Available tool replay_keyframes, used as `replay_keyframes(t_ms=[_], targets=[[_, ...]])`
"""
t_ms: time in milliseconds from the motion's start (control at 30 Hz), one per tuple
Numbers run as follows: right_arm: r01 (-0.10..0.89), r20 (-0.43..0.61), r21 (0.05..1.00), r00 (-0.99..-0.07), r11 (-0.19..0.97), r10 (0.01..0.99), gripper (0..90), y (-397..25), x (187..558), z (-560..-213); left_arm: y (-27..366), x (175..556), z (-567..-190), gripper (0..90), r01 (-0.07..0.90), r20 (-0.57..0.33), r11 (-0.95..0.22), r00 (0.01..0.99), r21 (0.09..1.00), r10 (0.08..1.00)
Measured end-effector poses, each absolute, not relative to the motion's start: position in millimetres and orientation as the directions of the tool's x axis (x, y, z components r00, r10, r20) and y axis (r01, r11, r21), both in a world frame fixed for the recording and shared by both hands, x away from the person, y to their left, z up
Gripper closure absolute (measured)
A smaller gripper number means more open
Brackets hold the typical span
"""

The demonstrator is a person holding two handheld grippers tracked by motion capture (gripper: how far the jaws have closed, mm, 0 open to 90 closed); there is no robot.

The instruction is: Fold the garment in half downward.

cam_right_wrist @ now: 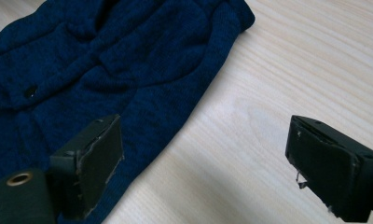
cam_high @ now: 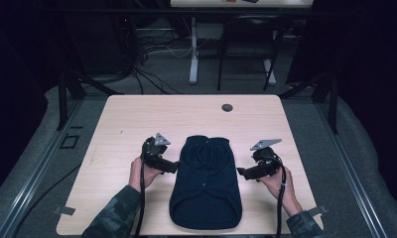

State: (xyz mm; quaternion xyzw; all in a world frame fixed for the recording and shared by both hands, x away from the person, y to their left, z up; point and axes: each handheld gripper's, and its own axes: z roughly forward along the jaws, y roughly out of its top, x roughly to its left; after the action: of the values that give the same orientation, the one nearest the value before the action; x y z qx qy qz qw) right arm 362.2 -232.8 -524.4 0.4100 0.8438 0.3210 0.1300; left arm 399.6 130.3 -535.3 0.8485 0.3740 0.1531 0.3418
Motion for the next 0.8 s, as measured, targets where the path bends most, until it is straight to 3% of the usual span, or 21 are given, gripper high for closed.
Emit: replay_keyframes(t_ms=[300, 800], targets=[[0.616, 0.057, 0.641, -0.633, 0.458, 0.772, 11.1, -225.9, 379.2, -521.1, 116.3, 419.0, -531.3, 0.3, 0.526, 0.015, -0.509, 0.685, 0.681, 0.729], [0.637, 0.102, 0.630, -0.634, 0.443, 0.766, 14.0, -211.5, 412.8, -519.5, 102.1, 453.4, -535.4, 2.6, 0.572, -0.064, -0.480, 0.685, 0.665, 0.726]])
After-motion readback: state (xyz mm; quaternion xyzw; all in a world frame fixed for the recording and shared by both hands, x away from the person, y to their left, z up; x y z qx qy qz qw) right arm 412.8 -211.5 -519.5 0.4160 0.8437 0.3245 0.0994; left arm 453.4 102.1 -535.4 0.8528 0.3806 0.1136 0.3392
